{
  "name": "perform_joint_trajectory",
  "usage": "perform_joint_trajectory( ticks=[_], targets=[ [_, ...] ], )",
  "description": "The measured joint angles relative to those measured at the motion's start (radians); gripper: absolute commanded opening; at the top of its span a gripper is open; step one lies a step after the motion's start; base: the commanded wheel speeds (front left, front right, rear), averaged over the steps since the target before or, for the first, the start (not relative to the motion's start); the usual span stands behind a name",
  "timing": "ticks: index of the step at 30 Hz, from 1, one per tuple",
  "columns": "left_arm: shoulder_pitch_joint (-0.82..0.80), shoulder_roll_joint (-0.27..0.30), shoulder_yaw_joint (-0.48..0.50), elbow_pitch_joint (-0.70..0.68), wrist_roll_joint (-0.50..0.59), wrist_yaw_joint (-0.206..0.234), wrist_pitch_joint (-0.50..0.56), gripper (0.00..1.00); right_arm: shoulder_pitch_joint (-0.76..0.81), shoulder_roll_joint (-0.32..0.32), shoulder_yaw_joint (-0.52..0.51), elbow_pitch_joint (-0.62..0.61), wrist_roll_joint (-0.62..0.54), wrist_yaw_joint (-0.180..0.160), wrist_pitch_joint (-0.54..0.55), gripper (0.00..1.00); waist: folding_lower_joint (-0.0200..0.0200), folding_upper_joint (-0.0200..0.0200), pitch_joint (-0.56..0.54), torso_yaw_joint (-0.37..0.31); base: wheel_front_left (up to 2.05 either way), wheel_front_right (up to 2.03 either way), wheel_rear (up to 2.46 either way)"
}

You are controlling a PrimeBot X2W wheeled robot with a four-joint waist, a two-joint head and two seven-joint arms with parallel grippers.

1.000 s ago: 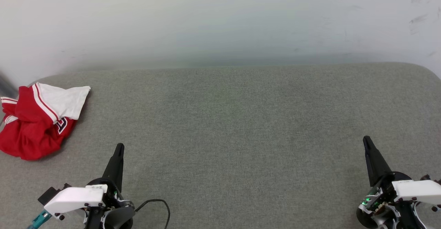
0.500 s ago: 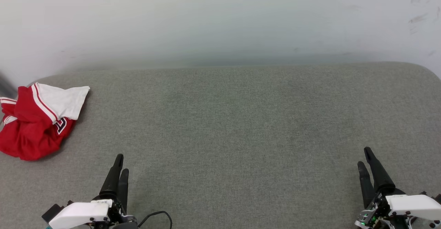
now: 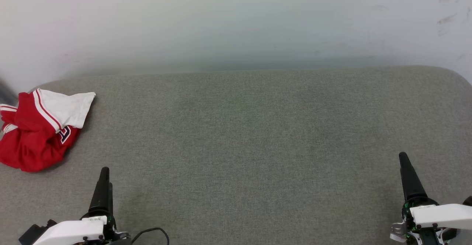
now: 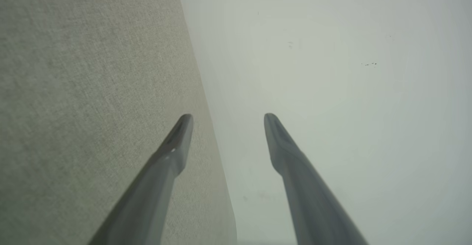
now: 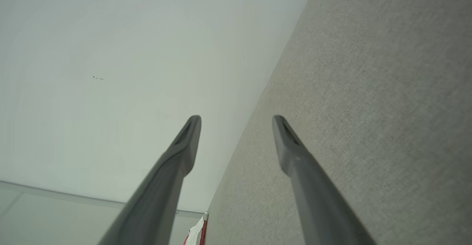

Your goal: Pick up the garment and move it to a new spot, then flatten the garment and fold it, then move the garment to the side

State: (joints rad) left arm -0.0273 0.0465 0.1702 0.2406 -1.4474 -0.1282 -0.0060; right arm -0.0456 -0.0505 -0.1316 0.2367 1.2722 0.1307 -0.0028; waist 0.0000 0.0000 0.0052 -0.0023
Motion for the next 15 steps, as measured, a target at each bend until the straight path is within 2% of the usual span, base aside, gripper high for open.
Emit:
perform_joint_trajectory(
  ticks=[9,15],
  targets=[
    [0.002,0.0,0.066,-0.048,0.146,0.0,-0.035,1.0,-0.001,0.0,0.021,-0.093,-0.269,0.0,-0.035,1.0,0.0,0.0,0.002,0.0,0.0,0.0,0.0],
    [0.002,0.0,0.107,-0.132,0.321,0.0,-0.056,1.0,-0.004,0.0,0.051,-0.165,-0.474,0.0,-0.056,1.0,0.0,0.0,0.006,-0.001,0.0,0.0,0.0]
  ],
)
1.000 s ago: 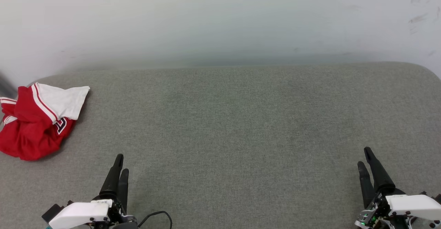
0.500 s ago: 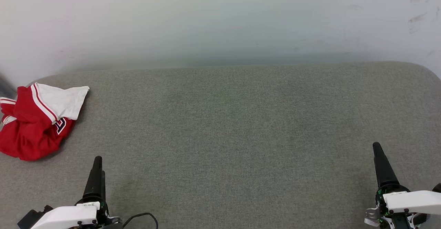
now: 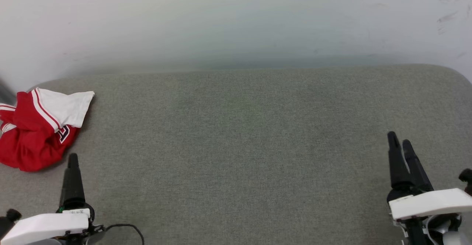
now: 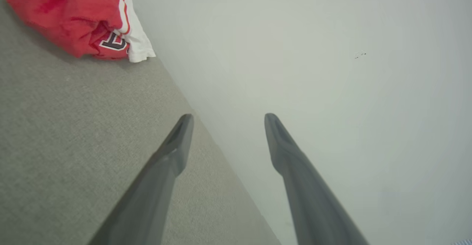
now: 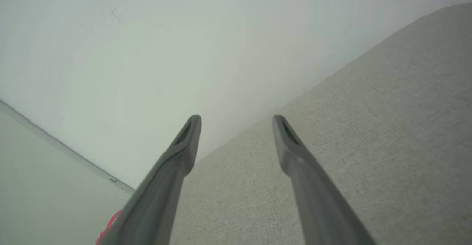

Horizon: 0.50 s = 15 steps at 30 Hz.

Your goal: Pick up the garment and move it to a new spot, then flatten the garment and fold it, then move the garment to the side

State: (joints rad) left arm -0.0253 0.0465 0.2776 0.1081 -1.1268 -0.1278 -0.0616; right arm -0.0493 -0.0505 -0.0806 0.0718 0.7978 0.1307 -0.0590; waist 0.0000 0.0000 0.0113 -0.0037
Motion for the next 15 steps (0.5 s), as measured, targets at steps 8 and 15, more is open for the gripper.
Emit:
perform_joint_trajectory(
  ticks=[8,15],
  targets=[
    [0.001,0.001,-0.046,-0.122,0.204,0.064,-0.025,1.0,-0.003,0.001,0.035,-0.083,-0.238,0.0,-0.026,1.0,0.0,0.0,0.005,0.0,0.0,0.0,0.0],
    [0.035,0.001,-0.142,-0.173,0.353,0.066,-0.046,1.0,-0.002,0.0,0.055,-0.106,-0.393,0.0,-0.047,1.0,0.0,0.0,0.008,0.0,0.0,0.0,0.0]
  ],
)
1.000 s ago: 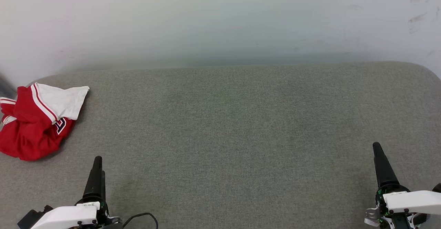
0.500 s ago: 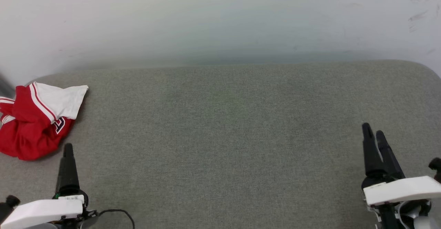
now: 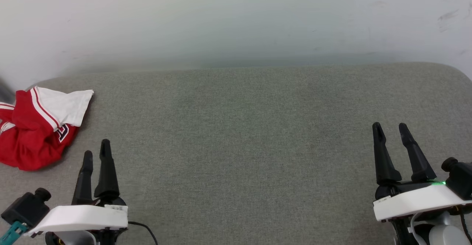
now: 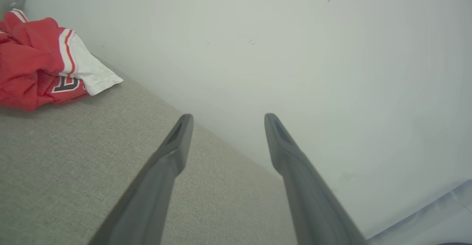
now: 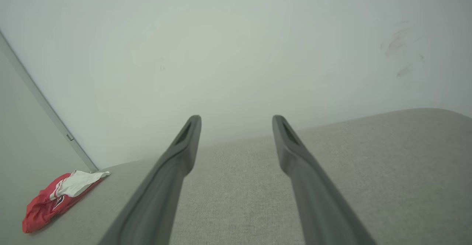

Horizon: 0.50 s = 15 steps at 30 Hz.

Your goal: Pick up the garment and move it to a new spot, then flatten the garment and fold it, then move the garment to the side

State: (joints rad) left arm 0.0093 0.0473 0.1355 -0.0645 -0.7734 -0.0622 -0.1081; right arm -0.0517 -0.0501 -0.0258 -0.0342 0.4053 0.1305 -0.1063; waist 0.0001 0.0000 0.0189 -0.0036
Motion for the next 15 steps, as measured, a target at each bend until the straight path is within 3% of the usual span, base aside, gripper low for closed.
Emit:
perform_joint_trajectory(
  ticks=[7,15],
  targets=[
    [0.009,0.0,-0.078,-0.019,0.186,0.005,-0.019,1.0,0.0,0.0,-0.001,-0.001,-0.126,0.0,-0.018,1.0,0.0,0.0,0.003,-0.001,0.0,0.0,0.0],
    [0.02,0.04,-0.197,-0.029,0.343,0.074,-0.04,1.0,0.006,0.0,-0.032,0.014,-0.237,0.0,-0.042,1.0,0.0,0.0,0.005,-0.003,0.0,0.0,0.0]
  ],
)
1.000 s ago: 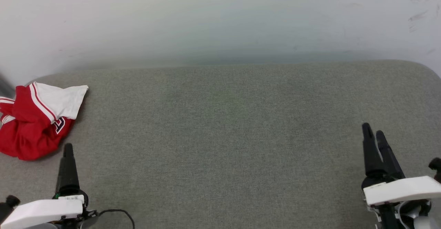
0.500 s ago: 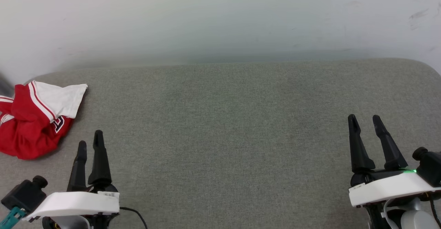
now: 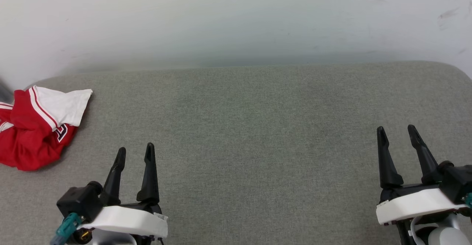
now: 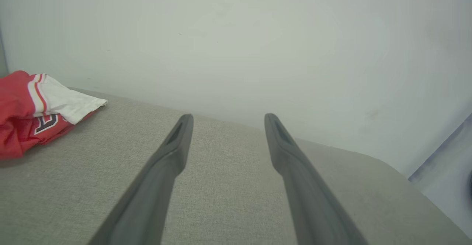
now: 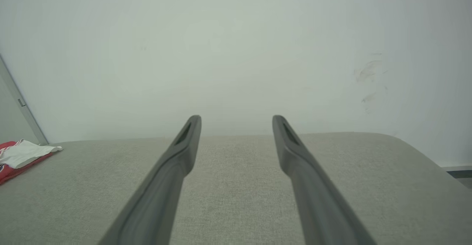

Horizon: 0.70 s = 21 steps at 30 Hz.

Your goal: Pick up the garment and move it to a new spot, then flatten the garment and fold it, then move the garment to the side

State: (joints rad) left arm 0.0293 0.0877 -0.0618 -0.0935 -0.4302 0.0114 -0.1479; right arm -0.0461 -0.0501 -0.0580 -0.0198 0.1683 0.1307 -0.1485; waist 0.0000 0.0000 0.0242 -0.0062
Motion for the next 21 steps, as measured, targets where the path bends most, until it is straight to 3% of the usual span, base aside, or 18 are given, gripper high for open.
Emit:
perform_joint_trajectory(
  ticks=[12,21],
  targets=[
    [0.006,0.061,-0.116,0.027,0.087,0.104,-0.031,1.0,0.007,0.0,-0.014,0.036,-0.128,0.0,-0.028,1.0,0.0,0.0,-0.001,-0.006,0.0,0.0,0.0],
    [0.011,0.069,-0.139,0.03,0.144,0.116,-0.049,1.0,0.01,0.0,-0.005,0.038,-0.208,0.0,-0.049,1.0,0.0,0.0,-0.001,-0.006,0.0,0.0,0.0]
  ],
)
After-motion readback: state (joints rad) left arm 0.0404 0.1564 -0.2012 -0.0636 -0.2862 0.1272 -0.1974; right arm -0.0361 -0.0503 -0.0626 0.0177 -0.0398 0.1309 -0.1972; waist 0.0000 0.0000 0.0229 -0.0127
